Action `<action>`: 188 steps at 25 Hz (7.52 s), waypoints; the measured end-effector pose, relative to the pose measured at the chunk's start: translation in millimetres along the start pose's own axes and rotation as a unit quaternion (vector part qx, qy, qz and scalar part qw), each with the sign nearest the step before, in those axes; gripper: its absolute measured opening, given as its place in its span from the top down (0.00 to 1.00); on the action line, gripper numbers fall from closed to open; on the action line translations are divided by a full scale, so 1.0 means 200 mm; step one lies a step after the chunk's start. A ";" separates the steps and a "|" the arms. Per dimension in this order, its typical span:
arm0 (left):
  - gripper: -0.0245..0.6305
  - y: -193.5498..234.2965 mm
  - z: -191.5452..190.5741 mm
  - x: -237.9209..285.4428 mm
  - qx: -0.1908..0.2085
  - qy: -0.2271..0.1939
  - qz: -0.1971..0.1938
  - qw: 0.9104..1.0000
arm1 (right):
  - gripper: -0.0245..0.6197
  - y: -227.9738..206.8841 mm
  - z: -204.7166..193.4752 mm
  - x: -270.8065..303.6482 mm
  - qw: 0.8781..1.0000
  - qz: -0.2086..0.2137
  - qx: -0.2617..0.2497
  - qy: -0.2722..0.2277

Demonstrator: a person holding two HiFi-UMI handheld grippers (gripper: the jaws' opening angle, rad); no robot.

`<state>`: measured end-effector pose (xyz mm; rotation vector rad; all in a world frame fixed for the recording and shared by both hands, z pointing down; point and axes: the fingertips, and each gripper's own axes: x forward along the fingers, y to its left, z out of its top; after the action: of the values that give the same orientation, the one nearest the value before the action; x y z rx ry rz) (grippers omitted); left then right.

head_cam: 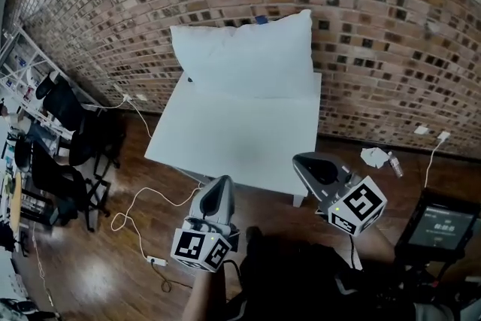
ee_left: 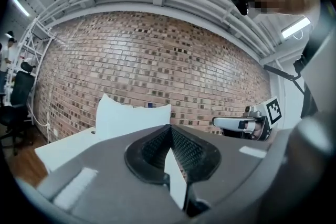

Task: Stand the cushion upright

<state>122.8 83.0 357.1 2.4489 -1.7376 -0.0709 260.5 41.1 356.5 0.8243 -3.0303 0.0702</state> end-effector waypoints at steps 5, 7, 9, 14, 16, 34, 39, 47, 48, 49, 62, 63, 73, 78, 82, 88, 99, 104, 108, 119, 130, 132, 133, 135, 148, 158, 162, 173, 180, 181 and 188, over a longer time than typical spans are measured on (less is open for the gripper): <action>0.96 0.19 0.02 0.05 0.013 0.006 -0.038 0.999 | 0.95 -0.03 -0.01 0.17 0.999 -0.046 0.015 -0.006; 0.96 0.30 0.07 0.06 0.015 0.005 -0.045 0.999 | 0.95 -0.01 0.00 0.26 0.998 -0.055 0.013 -0.008; 0.96 0.40 0.10 0.07 0.011 -0.001 -0.055 0.998 | 0.95 -0.01 0.02 0.34 0.998 -0.066 0.009 -0.008; 0.96 0.62 0.13 0.07 0.008 -0.001 -0.073 0.997 | 0.95 0.02 0.03 0.53 0.997 -0.080 -0.004 -0.003; 0.96 0.72 0.12 0.09 -0.001 0.002 -0.076 0.997 | 0.95 0.04 0.03 0.59 0.996 -0.085 -0.014 -0.002; 0.96 1.02 0.14 0.43 -0.020 0.019 -0.123 0.992 | 0.95 -0.16 0.04 0.77 0.986 -0.163 0.001 0.012; 0.96 0.96 0.21 0.54 0.001 0.021 -0.133 0.991 | 0.95 -0.29 0.10 0.77 0.985 -0.171 0.005 -0.010; 0.96 0.90 0.22 0.76 0.010 0.036 -0.145 0.989 | 0.95 -0.49 0.12 0.75 0.985 -0.170 0.007 -0.028; 0.96 0.90 0.23 0.78 0.011 0.036 -0.146 0.989 | 0.95 -0.50 0.12 0.75 0.985 -0.171 0.011 -0.031; 0.96 0.90 0.24 0.80 0.014 0.035 -0.147 0.988 | 0.95 -0.51 0.12 0.76 0.985 -0.171 0.014 -0.033; 0.96 1.19 0.29 0.96 0.021 0.031 -0.190 0.981 | 0.95 -0.61 0.15 0.91 0.972 -0.231 0.026 -0.041; 0.96 1.25 0.29 0.97 0.017 0.031 -0.187 0.982 | 0.95 -0.62 0.15 0.92 0.970 -0.239 0.026 -0.041; 0.96 1.88 0.26 1.10 0.002 0.030 -0.181 0.983 | 0.95 -0.74 0.08 1.02 0.944 -0.329 0.022 -0.016; 0.96 2.14 0.13 1.25 -0.006 0.054 -0.183 0.982 | 0.84 -0.82 -0.03 1.03 0.933 -0.357 0.029 0.017; 0.95 2.31 -0.01 1.38 -0.008 0.087 -0.164 0.983 | 0.79 -0.89 -0.14 1.01 0.925 -0.375 0.046 0.037; 0.76 2.45 -0.15 1.58 -0.009 0.111 -0.148 0.983 | 0.64 -1.13 -0.27 0.93 0.926 -0.368 0.066 0.046; 0.34 2.62 -0.33 1.90 -0.017 0.149 -0.159 0.976 | 0.36 -1.60 -0.52 0.80 0.932 -0.340 0.096 0.082; 0.20 2.65 -0.37 1.99 -0.020 0.157 -0.171 0.972 | 0.25 -1.72 -0.66 0.82 0.935 -0.315 0.120 0.109; 0.12 2.64 -0.36 2.04 0.000 0.166 -0.189 0.968 | 0.22 -1.86 -0.70 0.82 0.937 -0.309 0.119 0.112; 0.08 2.55 -0.41 2.22 0.043 0.183 -0.252 0.949 | 0.13 -2.06 -0.80 0.95 0.956 -0.236 0.142 0.102; 0.32 2.39 -0.41 2.20 0.024 0.172 -0.293 0.940 | 0.35 -2.03 -0.83 1.09 0.965 -0.177 0.171 0.087; 0.40 2.38 -0.39 2.19 0.029 0.175 -0.291 0.940 | 0.41 -2.02 -0.82 1.08 0.965 -0.180 0.168 0.088; 0.45 2.38 -0.38 2.18 0.032 0.175 -0.288 0.941 | 0.44 -2.01 -0.81 1.08 0.965 -0.182 0.166 0.088; 0.52 2.38 -0.36 2.16 0.034 0.170 -0.283 0.943 | 0.50 -1.99 -0.79 1.08 0.966 -0.187 0.157 0.089; 0.63 2.27 0.01 1.97 0.019 0.077 -0.289 0.954 | 0.69 -1.78 -0.53 1.03 0.964 -0.236 0.121 0.039; 0.62 2.20 0.11 1.76 -0.017 0.031 -0.297 0.954 | 0.69 -1.65 -0.03 0.97 0.965 -0.250 0.018 0.071; 0.62 2.22 0.13 1.65 -0.050 0.000 -0.279 0.959 | 0.69 -1.58 0.22 1.03 0.967 -0.236 -0.036 0.089; 0.60 2.22 -0.08 1.36 -0.153 -0.017 -0.278 0.948 | 0.71 -1.38 0.78 1.42 0.946 -0.192 -0.180 0.191; 0.60 2.29 -0.27 1.32 -0.206 0.007 -0.254 0.945 | 0.71 -1.31 0.92 1.78 0.930 -0.157 -0.240 0.231; 0.60 2.29 -0.31 1.34 -0.216 0.013 -0.251 0.943 | 0.71 -1.31 0.92 1.83 0.926 -0.155 -0.247 0.241; 0.59 2.22 -0.58 1.39 -0.289 0.047 -0.251 0.922 | 0.71 -1.30 0.93 2.18 0.893 -0.127 -0.303 0.308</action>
<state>-186.7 -313.6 544.9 2.3034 -0.8351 -0.4412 18.6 -410.7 187.5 0.8932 -2.1330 -0.4886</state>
